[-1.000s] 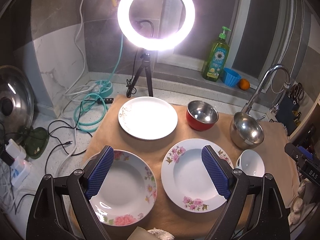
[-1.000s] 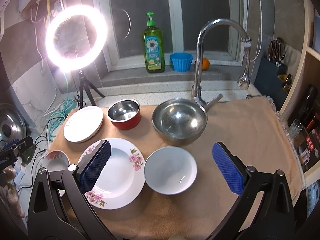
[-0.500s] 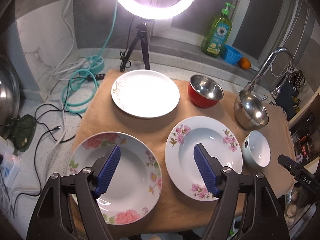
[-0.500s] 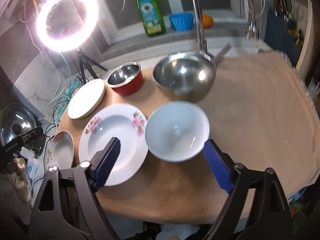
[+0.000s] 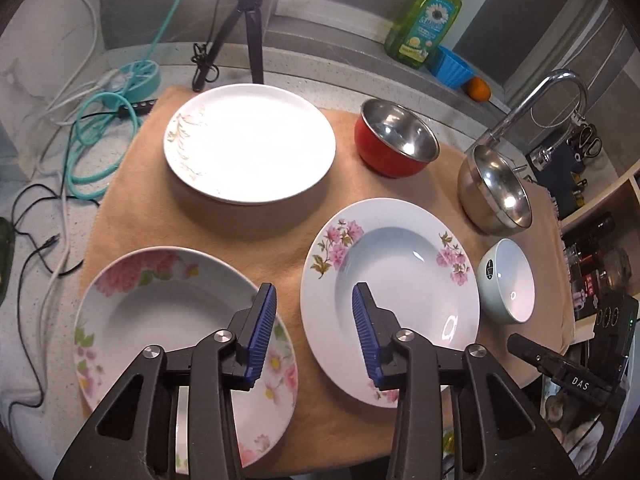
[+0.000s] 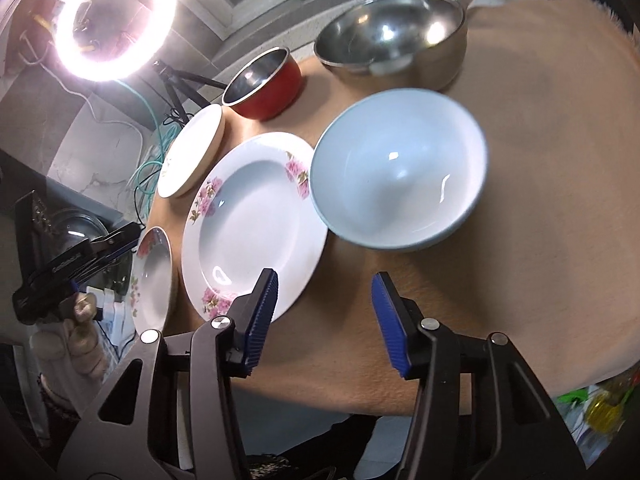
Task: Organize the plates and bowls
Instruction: 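Move both grippers to the rim of the pink-rose deep plate and close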
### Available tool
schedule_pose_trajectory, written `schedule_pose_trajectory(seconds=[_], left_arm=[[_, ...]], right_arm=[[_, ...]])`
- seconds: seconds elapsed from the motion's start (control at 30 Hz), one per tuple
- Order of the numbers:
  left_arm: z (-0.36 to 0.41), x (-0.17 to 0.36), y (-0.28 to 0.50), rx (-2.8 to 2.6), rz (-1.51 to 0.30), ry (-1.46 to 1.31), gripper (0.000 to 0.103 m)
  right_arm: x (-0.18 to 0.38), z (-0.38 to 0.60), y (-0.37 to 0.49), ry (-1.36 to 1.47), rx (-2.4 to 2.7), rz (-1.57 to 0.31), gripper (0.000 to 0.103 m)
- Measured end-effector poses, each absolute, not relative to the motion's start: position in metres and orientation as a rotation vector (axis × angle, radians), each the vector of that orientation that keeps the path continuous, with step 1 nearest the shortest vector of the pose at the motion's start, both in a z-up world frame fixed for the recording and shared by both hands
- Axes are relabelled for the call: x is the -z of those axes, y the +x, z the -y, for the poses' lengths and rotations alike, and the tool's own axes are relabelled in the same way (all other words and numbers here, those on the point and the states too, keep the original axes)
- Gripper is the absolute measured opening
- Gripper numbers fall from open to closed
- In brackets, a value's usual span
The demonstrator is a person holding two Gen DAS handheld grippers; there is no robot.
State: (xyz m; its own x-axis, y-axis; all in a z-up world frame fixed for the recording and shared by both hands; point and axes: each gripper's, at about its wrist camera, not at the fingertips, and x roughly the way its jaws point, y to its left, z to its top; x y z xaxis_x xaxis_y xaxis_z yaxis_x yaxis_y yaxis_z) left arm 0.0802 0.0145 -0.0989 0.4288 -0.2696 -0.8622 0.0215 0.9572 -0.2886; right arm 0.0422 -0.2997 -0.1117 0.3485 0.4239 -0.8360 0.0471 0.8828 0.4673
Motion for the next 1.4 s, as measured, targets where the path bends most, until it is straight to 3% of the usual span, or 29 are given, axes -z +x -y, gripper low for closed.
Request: schedule_pose_trajectory(seconds=[0.27,0.37,0.7,1.4], left_arm=[[-0.010,0.114,0.106,0.218,-1.180,-0.238,0.025],[-0.009,0.120,0.115,0.228,-1.204,-0.245,0.023],[-0.010,0.142,0.136,0.246,-1.279,-0.292,0.018],[-0.003,0.152,0.151,0.262,-1.311,-0.260,0.017]], right_arm=[[0.126,0.297,0.050,0.511,-0.259,-1.234,0.051],[0.132,0.297,0.052,0.533,-0.259,-1.247,0.040],[0.145,0.298,0.058,0.586,-0.272,-1.279,0.025],[0.157,0.297,0.067,0.662,-0.303,-1.303,0.012]])
